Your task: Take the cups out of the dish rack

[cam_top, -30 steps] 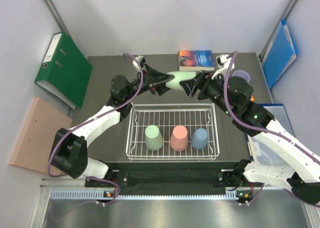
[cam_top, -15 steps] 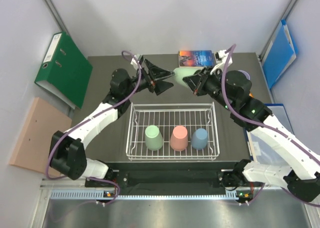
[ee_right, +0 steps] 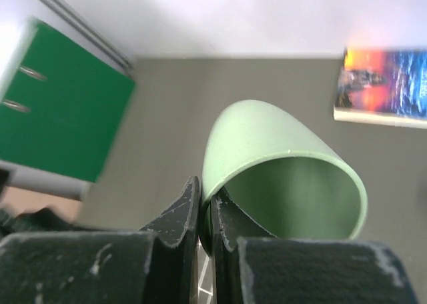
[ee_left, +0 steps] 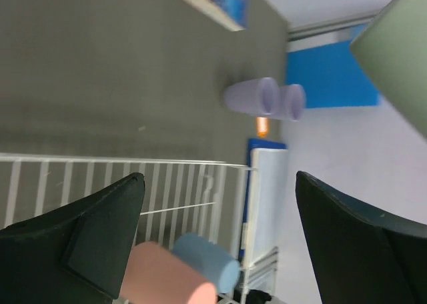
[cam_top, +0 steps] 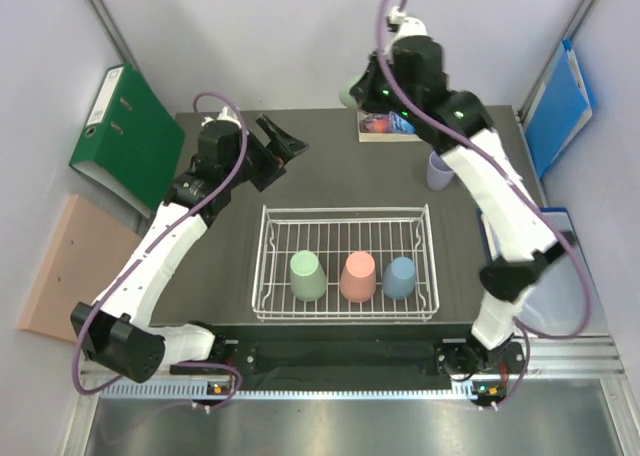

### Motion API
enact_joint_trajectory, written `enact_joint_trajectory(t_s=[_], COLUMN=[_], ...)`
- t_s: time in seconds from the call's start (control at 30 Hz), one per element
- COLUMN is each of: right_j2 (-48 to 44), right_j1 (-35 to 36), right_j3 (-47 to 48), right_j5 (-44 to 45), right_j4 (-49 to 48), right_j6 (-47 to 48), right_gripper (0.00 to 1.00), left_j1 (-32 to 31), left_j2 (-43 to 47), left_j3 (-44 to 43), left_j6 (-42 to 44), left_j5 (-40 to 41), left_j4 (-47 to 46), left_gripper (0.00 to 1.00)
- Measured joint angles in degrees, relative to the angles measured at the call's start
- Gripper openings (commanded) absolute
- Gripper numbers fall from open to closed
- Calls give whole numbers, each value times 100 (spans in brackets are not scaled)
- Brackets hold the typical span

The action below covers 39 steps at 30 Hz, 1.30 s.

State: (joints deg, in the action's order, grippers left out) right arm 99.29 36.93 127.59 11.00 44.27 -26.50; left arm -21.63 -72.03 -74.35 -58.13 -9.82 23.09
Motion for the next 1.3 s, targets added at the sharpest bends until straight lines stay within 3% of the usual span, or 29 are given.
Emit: enact_joint_trajectory(t_s=[0.13,0.37,0.9,1.3], right_j2=[1401,2258,2341,2658], right_j1=[-4,-4,-767,-894], right_j3=[1078,96,-743,-629], right_j5=[-22,94,654,459], right_j4=[789,1672,1740,1613], right_j6=[50,37,42,46], right_gripper=[0,0,0,0], left_j1=[0,-13,-15,-15], left_j2=[-2,2,-232,-544], left_j3=[70,162,291,291], left_j6=[179,422,588,651], left_j5=[426,868,990,848], left_j4=[826,1460,1749,1755], left_gripper=[99,99,99,99])
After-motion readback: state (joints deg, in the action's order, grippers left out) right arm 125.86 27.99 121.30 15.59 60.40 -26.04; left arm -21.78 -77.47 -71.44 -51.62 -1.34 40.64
